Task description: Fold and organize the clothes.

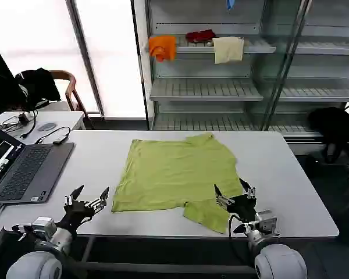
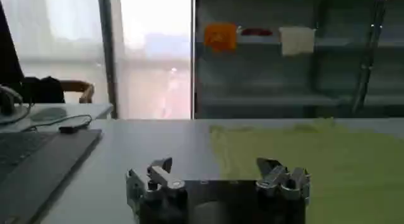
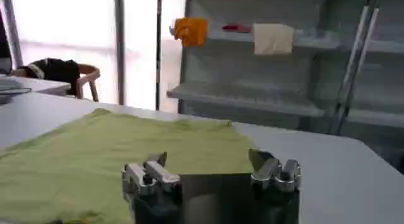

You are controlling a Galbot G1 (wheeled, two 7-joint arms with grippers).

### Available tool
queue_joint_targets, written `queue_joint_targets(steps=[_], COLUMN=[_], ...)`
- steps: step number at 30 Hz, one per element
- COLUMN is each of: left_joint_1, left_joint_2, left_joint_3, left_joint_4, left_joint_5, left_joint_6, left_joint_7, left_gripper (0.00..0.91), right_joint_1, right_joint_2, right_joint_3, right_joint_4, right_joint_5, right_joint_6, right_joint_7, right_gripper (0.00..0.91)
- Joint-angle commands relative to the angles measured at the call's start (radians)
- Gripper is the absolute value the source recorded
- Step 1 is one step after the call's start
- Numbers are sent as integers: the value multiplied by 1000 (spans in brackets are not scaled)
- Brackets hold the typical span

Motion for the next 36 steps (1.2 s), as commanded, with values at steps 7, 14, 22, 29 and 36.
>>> queue_joint_targets(steps=[7,14,22,29,36], left_joint_1=[27,27,39,25,18], left_joint_2=[-4,-10,-19,-34,-43], left_joint_3=[54,67,101,131,150], left_joint_4=[38,55,56,88,108], left_joint_5=[64,95,120,149,157], left_joint_6=[18,14,0,-9,-18], left_joint_7=[-15,-15,-13,-19,-24], left_gripper=[907,907,907,756,574], right_joint_1=[-167,-195,-195,-190,-166], right_joint_2=[-11,-29,-30,-25,-10], right_joint_3=[-13,-8,-9,-16,-19], right_joint_4=[38,55,35,22,-26], right_joint_5=[-21,-34,-32,-46,-43], right_joint_6=[-4,-12,0,2,17], right_joint_7=[-23,-19,-25,-27,-26], right_gripper=[907,907,887,806,534])
